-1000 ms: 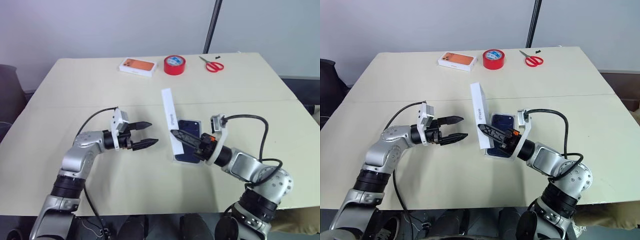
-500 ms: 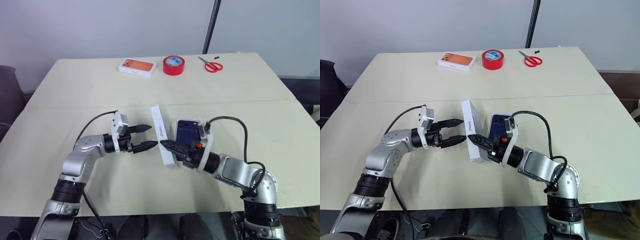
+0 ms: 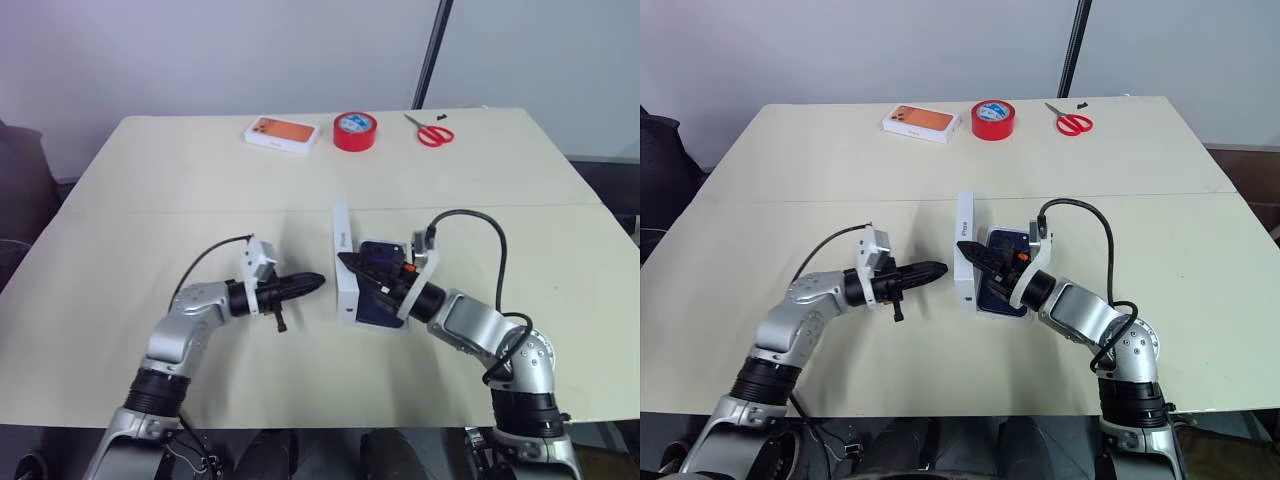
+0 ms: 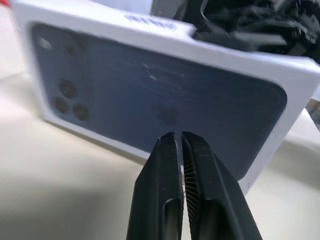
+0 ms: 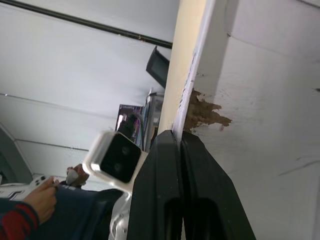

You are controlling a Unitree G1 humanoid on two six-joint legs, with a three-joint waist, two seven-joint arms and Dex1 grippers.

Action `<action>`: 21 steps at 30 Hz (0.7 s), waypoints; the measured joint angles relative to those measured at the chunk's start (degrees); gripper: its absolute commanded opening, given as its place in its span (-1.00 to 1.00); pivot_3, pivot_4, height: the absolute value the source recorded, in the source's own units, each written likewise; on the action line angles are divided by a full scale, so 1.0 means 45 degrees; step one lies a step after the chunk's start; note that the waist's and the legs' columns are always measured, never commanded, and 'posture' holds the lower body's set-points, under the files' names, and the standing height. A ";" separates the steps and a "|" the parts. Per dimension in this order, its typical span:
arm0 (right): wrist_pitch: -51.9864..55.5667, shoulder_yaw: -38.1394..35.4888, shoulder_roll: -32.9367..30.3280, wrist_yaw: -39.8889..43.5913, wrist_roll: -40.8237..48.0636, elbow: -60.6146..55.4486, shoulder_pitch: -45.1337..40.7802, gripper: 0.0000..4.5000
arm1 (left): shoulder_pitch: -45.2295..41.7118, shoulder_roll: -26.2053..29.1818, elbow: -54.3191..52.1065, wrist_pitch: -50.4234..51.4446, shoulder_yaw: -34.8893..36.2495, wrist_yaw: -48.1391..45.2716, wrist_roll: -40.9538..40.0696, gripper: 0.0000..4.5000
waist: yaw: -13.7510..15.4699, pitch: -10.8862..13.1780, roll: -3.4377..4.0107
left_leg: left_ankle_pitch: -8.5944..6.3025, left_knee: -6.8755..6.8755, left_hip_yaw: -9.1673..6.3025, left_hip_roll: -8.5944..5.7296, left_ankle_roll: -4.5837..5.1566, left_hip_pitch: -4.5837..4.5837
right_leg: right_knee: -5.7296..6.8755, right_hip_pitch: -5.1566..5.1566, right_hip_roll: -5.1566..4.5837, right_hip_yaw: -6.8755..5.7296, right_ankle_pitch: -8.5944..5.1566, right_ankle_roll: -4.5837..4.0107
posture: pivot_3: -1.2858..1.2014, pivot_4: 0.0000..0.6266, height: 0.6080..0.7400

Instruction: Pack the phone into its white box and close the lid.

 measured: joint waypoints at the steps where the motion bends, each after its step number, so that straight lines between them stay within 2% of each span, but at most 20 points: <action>1: -0.0043 -0.0013 -0.0102 0.0102 0.0008 -0.0070 0.0079 -1.00 | -0.0013 -0.0101 0.0019 -0.0080 -0.0102 0.0073 0.0055 -0.89 | 0.0001 0.0000 0.0001 | -0.0001 0.0000 0.0001 0.0000 0.0001 0.0002 | -0.0001 0.0003 0.0000 0.0000 0.0000 0.0000 | 0.03 -0.52 1.00; 4: -0.0265 -0.0115 -0.0286 0.0174 0.0044 -0.0278 0.0413 -0.59 | -0.0020 -0.0673 0.0330 -0.0325 -0.0354 0.0437 0.0302 -0.91 | 0.0041 -0.0003 0.0002 | -0.0005 0.0002 0.0003 -0.0002 0.0008 0.0005 | -0.0006 0.0012 -0.0002 0.0000 0.0000 0.0000 | 0.03 -0.52 1.00; 10: -0.0488 -0.0303 -0.1226 0.0163 -0.0330 -0.0628 0.1377 0.83 | 0.0186 -0.1291 0.0393 -0.0607 -0.0930 0.0832 0.0739 -0.91 | 0.0059 -0.0002 0.0002 | -0.0008 0.0002 0.0012 -0.0005 0.0015 -0.0002 | -0.0006 0.0003 -0.0004 0.0000 0.0000 0.0000 | 0.03 -0.52 1.00; 11: -0.0479 -0.0377 -0.1490 0.0251 -0.0521 -0.0648 0.1606 0.97 | 0.0191 -0.1436 0.0443 -0.0658 -0.1007 0.0905 0.0811 -0.91 | 0.0072 0.0001 -0.0002 | -0.0008 0.0003 0.0013 -0.0005 0.0015 -0.0007 | -0.0007 0.0001 -0.0004 -0.0001 0.0000 0.0000 | 0.03 -0.52 1.00; 13: -0.0484 -0.0656 -0.2007 0.0544 -0.0830 -0.0714 0.1958 0.97 | 0.0086 -0.1541 0.0638 -0.0838 -0.0990 0.1144 0.0932 -0.91 | 0.0067 0.0001 -0.0001 | -0.0009 0.0003 0.0016 -0.0005 0.0017 -0.0007 | -0.0005 -0.0003 -0.0003 -0.0002 0.0000 0.0000 | 0.03 -0.52 1.00; 15: -0.0426 -0.0833 -0.3118 0.1383 -0.1759 -0.1018 0.2097 0.97 | -0.0206 -0.1674 0.0836 -0.0907 -0.0983 0.1309 0.1024 -0.91 | 0.0046 0.0005 0.0005 | -0.0013 0.0004 0.0027 -0.0010 0.0024 -0.0010 | -0.0005 -0.0009 -0.0001 0.0001 0.0000 0.0001 | 0.03 -0.52 1.00; 21: -0.0278 -0.0955 -0.7440 0.6232 -0.5913 -0.2431 0.2375 0.97 | -0.0640 -0.2050 0.1168 -0.0966 -0.0976 0.1429 0.1087 -0.91 | 0.0043 0.0012 -0.0006 | -0.0063 0.0015 0.0051 -0.0014 0.0112 -0.0009 | -0.0016 0.0001 0.0028 -0.0009 -0.0001 0.0002 | 0.03 -0.52 1.00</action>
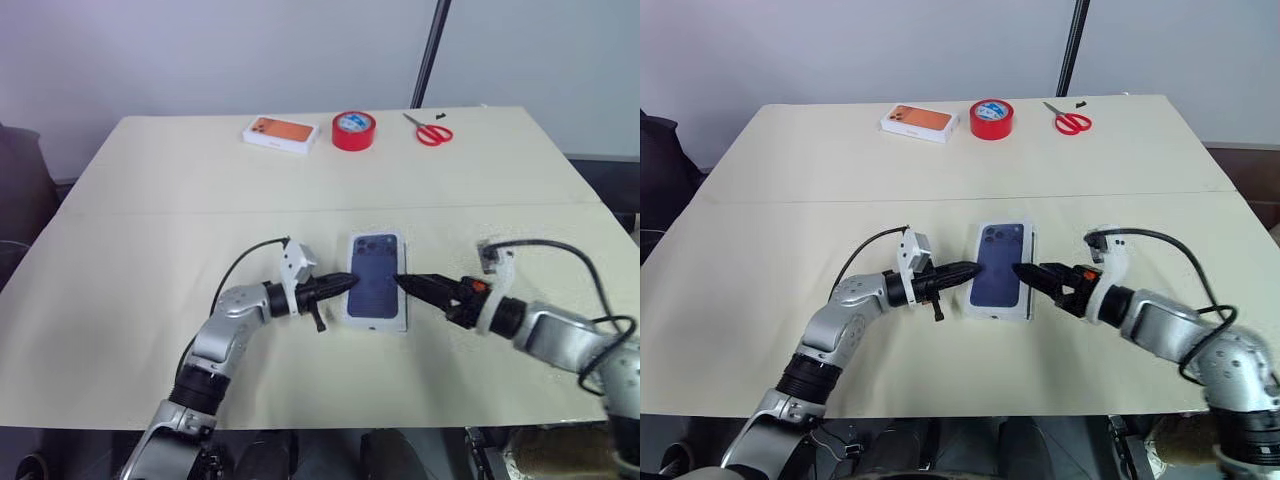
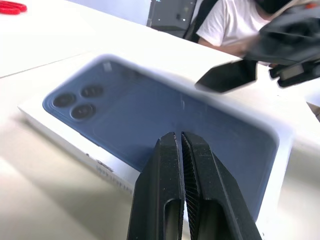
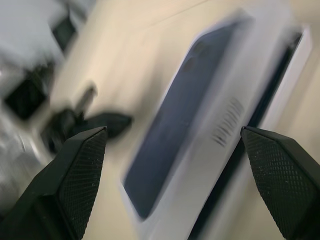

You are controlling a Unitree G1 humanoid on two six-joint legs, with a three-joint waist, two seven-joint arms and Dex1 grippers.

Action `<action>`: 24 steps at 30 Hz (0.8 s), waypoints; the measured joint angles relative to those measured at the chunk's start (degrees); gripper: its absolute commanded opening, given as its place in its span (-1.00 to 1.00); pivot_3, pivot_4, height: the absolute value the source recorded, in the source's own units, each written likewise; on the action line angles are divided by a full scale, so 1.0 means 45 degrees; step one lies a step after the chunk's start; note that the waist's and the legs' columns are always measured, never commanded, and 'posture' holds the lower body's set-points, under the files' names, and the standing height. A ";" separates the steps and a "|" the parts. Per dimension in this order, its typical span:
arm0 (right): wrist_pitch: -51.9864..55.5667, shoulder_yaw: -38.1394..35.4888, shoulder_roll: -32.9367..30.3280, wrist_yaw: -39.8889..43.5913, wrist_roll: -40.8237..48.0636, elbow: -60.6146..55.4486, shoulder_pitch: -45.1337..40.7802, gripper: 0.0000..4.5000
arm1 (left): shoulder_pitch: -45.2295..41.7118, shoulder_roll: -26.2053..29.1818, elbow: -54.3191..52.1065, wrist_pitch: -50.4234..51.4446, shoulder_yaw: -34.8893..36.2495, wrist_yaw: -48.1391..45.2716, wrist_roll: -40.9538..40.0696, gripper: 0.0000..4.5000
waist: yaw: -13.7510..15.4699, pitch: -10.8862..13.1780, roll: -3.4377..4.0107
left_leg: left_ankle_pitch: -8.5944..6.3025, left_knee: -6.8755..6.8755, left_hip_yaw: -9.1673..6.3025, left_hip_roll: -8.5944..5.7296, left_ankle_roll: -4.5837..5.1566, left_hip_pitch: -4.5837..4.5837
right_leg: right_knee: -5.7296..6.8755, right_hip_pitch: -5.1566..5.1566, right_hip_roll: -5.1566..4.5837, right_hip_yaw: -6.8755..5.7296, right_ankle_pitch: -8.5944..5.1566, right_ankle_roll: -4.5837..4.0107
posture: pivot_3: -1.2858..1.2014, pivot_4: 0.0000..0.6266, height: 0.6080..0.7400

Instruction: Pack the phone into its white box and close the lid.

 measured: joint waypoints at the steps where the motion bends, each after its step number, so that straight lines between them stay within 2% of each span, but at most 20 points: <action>1: -0.0139 0.0113 -0.0382 0.0654 -0.0730 -0.0025 0.0083 0.97 | -0.0020 0.0003 0.0077 -0.0001 0.0006 0.0014 0.0002 -0.91 | -0.0009 0.0002 -0.0004 | 0.0000 0.0003 0.0005 0.0001 0.0000 0.0002 | -0.0001 0.0002 0.0000 0.0001 0.0000 0.0000 | 0.03 -0.52 1.00; 2: -0.0314 0.0224 -0.0564 0.1153 -0.1434 -0.0015 0.0133 0.97 | -0.0020 0.0016 0.0125 -0.0006 0.0010 0.0013 0.0007 -0.91 | -0.0018 0.0002 -0.0005 | 0.0000 0.0004 0.0007 0.0004 -0.0001 0.0002 | -0.0001 0.0002 -0.0001 0.0003 0.0000 0.0000 | 0.03 -0.52 1.00; 5: -0.0966 0.0633 -0.0565 0.1923 -0.3154 0.0198 -0.0002 0.58 | -0.0036 0.0133 0.0267 -0.0108 0.0037 0.0013 0.0030 -0.91 | -0.0019 0.0003 -0.0006 | 0.0020 0.0007 0.0005 0.0007 -0.0035 0.0002 | 0.0001 0.0001 -0.0001 0.0003 0.0000 0.0000 | 0.03 -0.52 1.00; 7: -0.1689 0.1103 -0.0569 0.2187 -0.4753 0.0248 -0.0259 0.18 | -0.0116 0.0303 0.0320 -0.0111 0.0113 0.0042 0.0039 -0.91 | -0.0011 0.0004 -0.0007 | 0.0031 0.0007 0.0002 0.0006 -0.0055 0.0001 | 0.0001 0.0000 -0.0003 0.0003 0.0000 0.0000 | 0.03 -0.52 1.00; 9: -0.2619 0.1780 -0.0561 0.2452 -0.6459 0.0253 -0.0423 -0.32 | -0.0264 0.0554 0.0402 -0.0002 0.0223 0.0161 0.0075 -0.91 | 0.0016 0.0004 -0.0007 | 0.0033 0.0007 -0.0012 0.0006 -0.0059 0.0001 | 0.0000 -0.0001 -0.0003 0.0003 0.0000 0.0000 | 0.03 -0.52 1.00; 12: -0.3613 0.2416 -0.0085 0.2672 -0.8134 0.0435 -0.0632 -0.97 | -0.0483 0.0840 0.0866 0.0157 0.0292 0.0371 0.0314 -0.91 | 0.0027 0.0005 -0.0008 | 0.0034 0.0007 -0.0014 0.0003 -0.0061 0.0001 | 0.0000 0.0000 -0.0008 0.0004 0.0000 0.0000 | 0.03 -0.52 1.00; 16: -0.4857 0.3271 -0.0470 0.3307 -1.0607 0.1381 -0.0295 -0.99 | -0.0511 0.0867 0.1390 0.0089 0.0139 0.0503 0.0841 -0.91 | 0.0216 0.0010 -0.0017 | 0.0035 0.0009 -0.0015 -0.0002 -0.0063 -0.0001 | -0.0009 0.0001 -0.0012 0.0004 0.0000 0.0001 | 0.03 -0.52 1.00; 19: -0.4835 0.2991 0.0133 0.3666 -1.0596 0.1624 -0.0347 -0.99 | -0.0550 0.0621 0.1536 0.0098 -0.0086 0.0510 0.1091 -0.91 | 0.0278 0.0014 -0.0023 | 0.0037 0.0012 -0.0011 0.0010 -0.0066 -0.0005 | -0.0010 0.0000 -0.0018 0.0006 0.0001 0.0001 | 0.03 -0.52 1.00; 24: -0.4887 0.2695 0.0245 0.4173 -1.0869 0.1562 -0.0631 -0.99 | -0.0969 -0.0045 0.1981 0.0097 -0.0367 0.0627 0.1259 -0.91 | 0.0331 0.0016 -0.0027 | 0.0038 0.0014 -0.0016 0.0003 -0.0067 -0.0006 | -0.0012 0.0003 -0.0024 0.0001 0.0001 0.0001 | 0.03 -0.52 1.00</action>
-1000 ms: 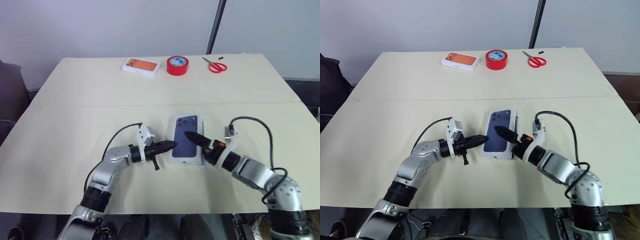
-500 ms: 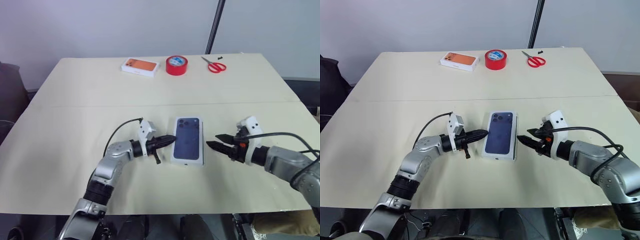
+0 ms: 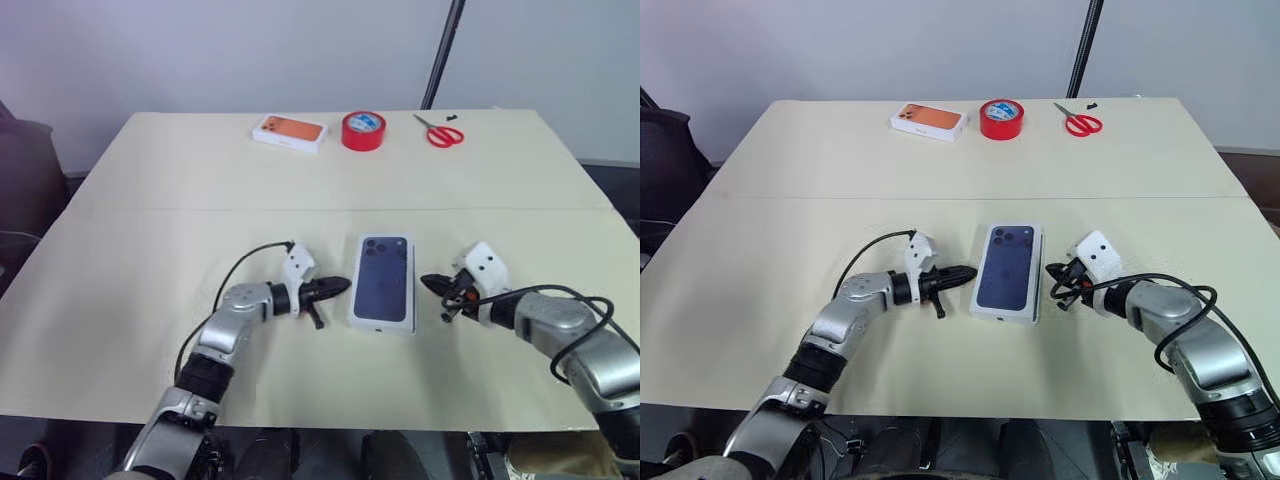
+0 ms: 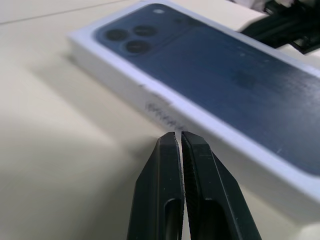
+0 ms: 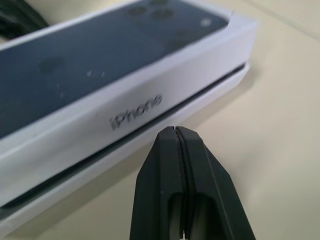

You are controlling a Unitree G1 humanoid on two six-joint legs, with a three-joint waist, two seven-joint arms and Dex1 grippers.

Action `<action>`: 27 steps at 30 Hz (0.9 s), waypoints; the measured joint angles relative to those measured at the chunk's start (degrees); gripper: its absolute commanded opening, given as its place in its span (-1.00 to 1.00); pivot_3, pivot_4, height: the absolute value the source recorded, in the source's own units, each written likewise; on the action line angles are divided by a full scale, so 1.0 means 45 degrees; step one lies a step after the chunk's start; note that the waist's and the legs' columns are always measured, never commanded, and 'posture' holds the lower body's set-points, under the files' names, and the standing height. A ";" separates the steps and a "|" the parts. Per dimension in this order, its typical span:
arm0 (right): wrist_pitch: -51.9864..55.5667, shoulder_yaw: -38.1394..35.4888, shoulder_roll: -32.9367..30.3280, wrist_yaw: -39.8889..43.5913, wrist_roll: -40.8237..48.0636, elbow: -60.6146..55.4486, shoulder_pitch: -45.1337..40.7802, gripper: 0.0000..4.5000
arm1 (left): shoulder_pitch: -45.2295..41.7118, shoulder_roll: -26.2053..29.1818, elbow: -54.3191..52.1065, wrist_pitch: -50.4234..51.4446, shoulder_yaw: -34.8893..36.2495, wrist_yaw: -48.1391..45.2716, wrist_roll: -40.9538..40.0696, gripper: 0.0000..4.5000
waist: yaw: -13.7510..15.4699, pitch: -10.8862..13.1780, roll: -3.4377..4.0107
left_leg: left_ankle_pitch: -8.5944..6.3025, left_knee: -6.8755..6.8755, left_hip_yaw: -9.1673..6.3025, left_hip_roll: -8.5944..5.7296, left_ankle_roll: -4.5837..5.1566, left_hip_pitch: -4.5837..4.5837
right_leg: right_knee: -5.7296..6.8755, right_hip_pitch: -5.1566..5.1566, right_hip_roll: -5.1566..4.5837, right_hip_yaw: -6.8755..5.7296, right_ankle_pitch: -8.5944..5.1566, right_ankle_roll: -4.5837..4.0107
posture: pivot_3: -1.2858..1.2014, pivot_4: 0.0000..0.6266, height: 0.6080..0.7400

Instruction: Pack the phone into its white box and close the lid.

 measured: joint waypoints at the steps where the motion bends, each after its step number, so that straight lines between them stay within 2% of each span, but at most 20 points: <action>1: 0.0022 -0.0032 0.0022 0.0084 0.0000 -0.0041 0.0000 -0.99 | -0.0134 -0.0030 0.0123 -0.0001 0.0000 0.0047 0.0071 -0.91 | -0.0002 0.0001 -0.0002 | 0.0000 0.0000 0.0001 -0.0001 0.0000 -0.0001 | 0.0000 0.0000 0.0000 0.0000 0.0000 0.0000 | 0.03 -0.52 1.00; 10: -0.0171 -0.0439 0.0164 0.0918 -0.0472 -0.0202 0.0207 -0.99 | -0.1455 -0.0444 0.0420 0.0022 0.0270 0.0102 0.0081 -0.91 | -0.0016 0.0010 -0.0017 | 0.0000 0.0003 0.0002 -0.0007 0.0000 -0.0007 | 0.0001 -0.0003 0.0000 -0.0005 0.0000 0.0000 | 0.03 -0.52 1.00; 20: -0.0575 -0.0373 -0.0009 0.1581 -0.1552 -0.0206 0.0639 -0.99 | -0.1020 -0.0452 0.0439 0.0015 0.0159 0.0071 0.0110 -0.91 | -0.0027 0.0013 -0.0021 | 0.0001 0.0007 0.0003 -0.0006 -0.0001 -0.0007 | 0.0005 -0.0006 0.0003 -0.0002 0.0000 0.0000 | 0.03 -0.52 1.00; 23: -0.0472 -0.0990 0.0289 0.1593 -0.1193 -0.0127 0.0265 -0.99 | -0.1123 -0.0569 0.0438 0.0309 0.0535 0.0216 -0.0149 -0.91 | -0.0052 0.0015 -0.0024 | 0.0002 0.0007 0.0003 -0.0004 -0.0004 -0.0008 | 0.0011 -0.0010 0.0005 -0.0004 0.0000 0.0000 | 0.03 -0.52 1.00; 27: -0.0088 -0.2106 0.0625 0.1420 -0.0588 -0.0083 -0.0628 -0.99 | -0.2200 -0.0688 0.0273 0.0634 0.0703 0.0568 -0.0220 -0.91 | -0.0010 0.0021 -0.0036 | 0.0004 0.0010 -0.0001 -0.0004 -0.0006 -0.0016 | 0.0005 -0.0007 0.0003 -0.0008 0.0000 0.0000 | 0.03 -0.52 1.00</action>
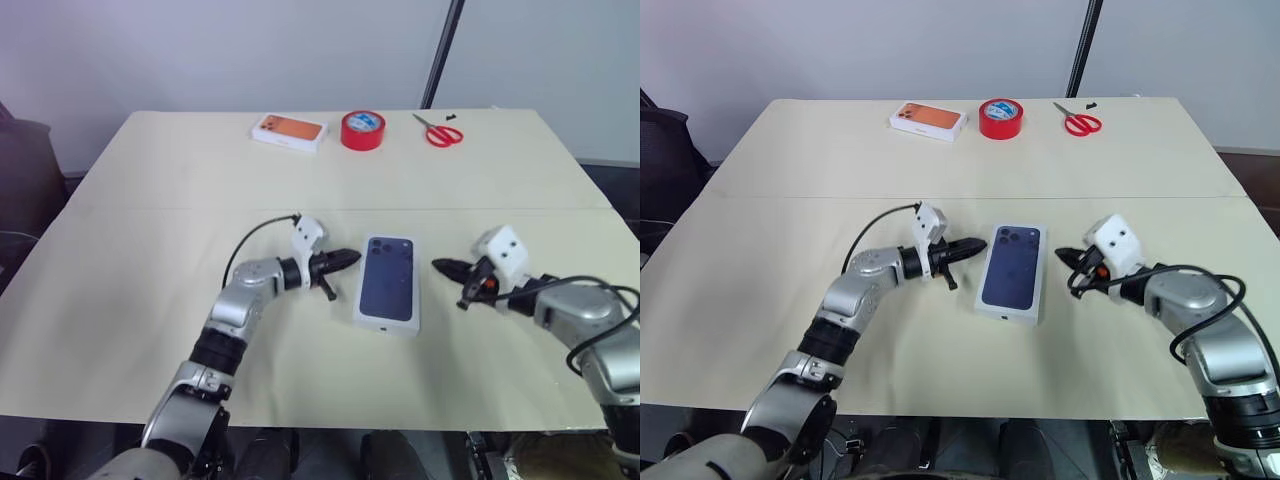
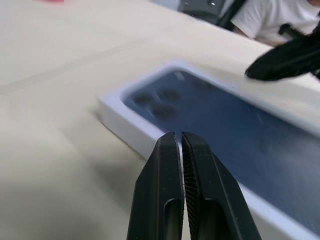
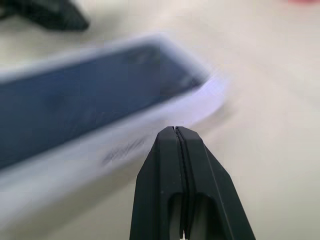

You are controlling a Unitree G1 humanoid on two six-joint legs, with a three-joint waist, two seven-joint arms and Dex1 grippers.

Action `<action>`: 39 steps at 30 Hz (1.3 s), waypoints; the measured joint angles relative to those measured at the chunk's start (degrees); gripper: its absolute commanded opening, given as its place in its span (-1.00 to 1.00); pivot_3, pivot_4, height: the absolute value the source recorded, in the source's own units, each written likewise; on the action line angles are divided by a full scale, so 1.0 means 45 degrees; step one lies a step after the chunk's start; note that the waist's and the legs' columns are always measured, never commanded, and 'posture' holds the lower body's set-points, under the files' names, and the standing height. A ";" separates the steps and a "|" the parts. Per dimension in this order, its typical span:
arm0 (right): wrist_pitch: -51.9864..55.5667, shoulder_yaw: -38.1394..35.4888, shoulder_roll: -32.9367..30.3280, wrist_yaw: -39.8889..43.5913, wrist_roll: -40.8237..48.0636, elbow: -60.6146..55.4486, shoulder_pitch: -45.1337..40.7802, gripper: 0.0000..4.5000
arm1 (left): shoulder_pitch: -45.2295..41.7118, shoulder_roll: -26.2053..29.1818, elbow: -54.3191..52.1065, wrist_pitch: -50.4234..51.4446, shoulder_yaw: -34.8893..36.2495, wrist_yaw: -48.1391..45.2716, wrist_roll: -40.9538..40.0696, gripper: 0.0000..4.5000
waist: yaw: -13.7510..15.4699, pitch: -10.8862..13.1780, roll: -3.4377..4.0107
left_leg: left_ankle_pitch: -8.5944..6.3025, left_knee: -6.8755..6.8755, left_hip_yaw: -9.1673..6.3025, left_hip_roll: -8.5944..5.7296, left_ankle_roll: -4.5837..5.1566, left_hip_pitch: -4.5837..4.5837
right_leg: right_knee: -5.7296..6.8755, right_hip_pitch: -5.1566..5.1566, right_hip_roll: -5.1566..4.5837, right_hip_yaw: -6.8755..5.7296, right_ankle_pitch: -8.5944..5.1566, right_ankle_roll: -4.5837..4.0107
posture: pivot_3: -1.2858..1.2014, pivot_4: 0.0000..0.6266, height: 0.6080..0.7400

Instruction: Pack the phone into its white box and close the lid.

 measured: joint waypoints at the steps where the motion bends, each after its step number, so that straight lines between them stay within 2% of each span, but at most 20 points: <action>1: 0.0134 -0.0206 0.0165 -0.0042 0.0195 -0.0001 -0.0171 -0.99 | -0.0280 -0.0081 -0.0070 0.0008 0.0023 0.0016 -0.0012 -0.91 | 0.0001 0.0000 0.0000 | 0.0000 0.0000 0.0001 0.0001 0.0000 -0.0001 | -0.0003 0.0002 -0.0001 0.0000 0.0000 0.0000 | 0.03 -0.52 1.00; 6: 0.0674 -0.0011 0.0618 0.0093 0.0832 -0.0607 -0.0399 -0.99 | -0.0862 -0.0711 0.0564 0.0070 -0.0407 0.0121 0.0274 -0.91 | 0.0007 0.0000 0.0000 | 0.0000 0.0000 0.0016 -0.0016 0.0000 -0.0003 | -0.0003 0.0002 -0.0003 -0.0007 0.0000 0.0000 | 0.03 -0.52 1.00; 9: 0.0623 0.0949 0.0211 0.0450 0.0194 -0.1048 0.0659 -0.99 | -0.1001 -0.0618 0.2020 0.0013 -0.1159 0.0563 0.1339 -0.91 | -0.0008 0.0002 -0.0004 | -0.0001 0.0000 0.0025 -0.0020 0.0001 -0.0003 | 0.0004 -0.0006 0.0003 -0.0009 0.0000 0.0000 | 0.03 -0.52 1.00; 13: 0.0093 0.1814 -0.0068 0.0503 -0.0789 -0.1425 0.2029 -0.99 | -0.1505 -0.0555 0.2459 -0.0166 -0.1360 0.0554 0.1884 -0.91 | -0.0022 -0.0003 -0.0003 | -0.0001 0.0012 0.0020 -0.0018 0.0002 0.0021 | 0.0013 0.0016 0.0000 0.0001 0.0000 0.0001 | 0.03 -0.52 1.00; 15: -0.0251 0.2065 -0.0473 0.0506 -0.1351 -0.1811 0.2338 -0.99 | -0.1504 -0.0540 0.2509 -0.0138 -0.1370 0.0431 0.1953 -0.91 | -0.0021 -0.0017 -0.0029 | -0.0002 -0.0010 0.0009 -0.0013 0.0004 0.0074 | 0.0000 0.0063 0.0006 0.0001 -0.0001 0.0003 | 0.03 -0.52 1.00; 18: 0.0354 0.1868 0.0055 0.0365 -0.1066 -0.1876 0.2107 -0.99 | -0.1486 -0.0496 0.2510 0.0237 -0.1147 0.0198 0.1807 -0.91 | -0.0070 -0.0014 -0.0065 | -0.0006 -0.0028 -0.0002 0.0001 0.0008 0.0154 | -0.0024 0.0141 0.0013 0.0000 -0.0001 0.0003 | 0.03 -0.52 1.00; 20: 0.0892 0.1801 0.0502 0.0254 -0.0698 -0.1729 0.1700 -0.75 | -0.1461 -0.0484 0.2491 0.0720 -0.0829 -0.0057 0.1401 -0.67 | -0.0105 -0.0013 -0.0068 | -0.0006 -0.0027 -0.0006 0.0004 0.0009 0.0154 | -0.0022 0.0140 0.0013 0.0000 -0.0001 0.0003 | 0.03 -0.52 1.00; 22: 0.1423 0.1615 0.0878 0.0230 -0.0231 -0.1525 0.1285 -0.40 | -0.1324 -0.0384 0.2348 0.1120 -0.0559 -0.0376 0.0954 -0.33 | -0.0087 -0.0010 -0.0069 | -0.0006 -0.0030 -0.0014 0.0007 0.0008 0.0148 | -0.0019 0.0132 0.0014 -0.0002 -0.0002 0.0002 | 0.03 -0.52 1.00; 25: 0.1475 0.1238 0.1054 0.0111 -0.0074 -0.1474 0.0758 0.32 | -0.1023 0.0195 0.1955 0.1113 -0.0278 -0.0576 0.0791 0.37 | -0.0064 -0.0002 -0.0070 | -0.0005 -0.0028 -0.0012 0.0009 0.0006 0.0129 | -0.0019 0.0113 0.0010 0.0003 -0.0002 0.0002 | 0.03 -0.52 1.00; 27: 0.1465 0.0708 0.1297 0.0026 0.0248 -0.1445 0.0345 0.79 | -0.0737 0.0997 0.1465 0.1115 0.0075 -0.1019 0.0458 0.83 | -0.0096 0.0003 -0.0072 | -0.0004 -0.0031 -0.0012 0.0015 0.0005 0.0124 | -0.0010 0.0097 0.0012 0.0005 -0.0002 0.0002 | 0.03 -0.52 1.00; 28: 0.1477 0.0412 0.1356 0.0027 0.0454 -0.1416 0.0107 0.98 | -0.0600 0.1520 0.1149 0.1157 0.0393 -0.1329 0.0219 0.99 | -0.0094 0.0005 -0.0067 | -0.0003 -0.0035 -0.0012 0.0022 0.0002 0.0123 | -0.0006 0.0091 0.0012 0.0005 -0.0002 0.0001 | 0.03 -0.52 1.00; 35: 0.0876 0.0109 0.1253 0.0219 0.0237 -0.1062 0.0485 0.98 | 0.1180 0.4161 -0.0522 0.1192 0.1946 -0.1719 -0.0260 0.99 | -0.0018 0.0008 -0.0062 | -0.0003 -0.0044 -0.0016 0.0018 0.0002 0.0117 | -0.0014 0.0089 -0.0005 0.0012 -0.0002 0.0002 | 0.03 -0.52 1.00; 39: 0.0741 -0.0342 0.1052 0.0649 0.0373 -0.1074 0.1483 0.98 | 0.3898 0.5483 -0.2694 0.0553 0.2708 -0.2089 -0.0528 0.99 | -0.0036 0.0017 -0.0050 | -0.0003 -0.0058 -0.0014 0.0026 0.0001 0.0104 | -0.0019 0.0072 -0.0008 0.0022 -0.0003 -0.0001 | 0.03 -0.52 1.00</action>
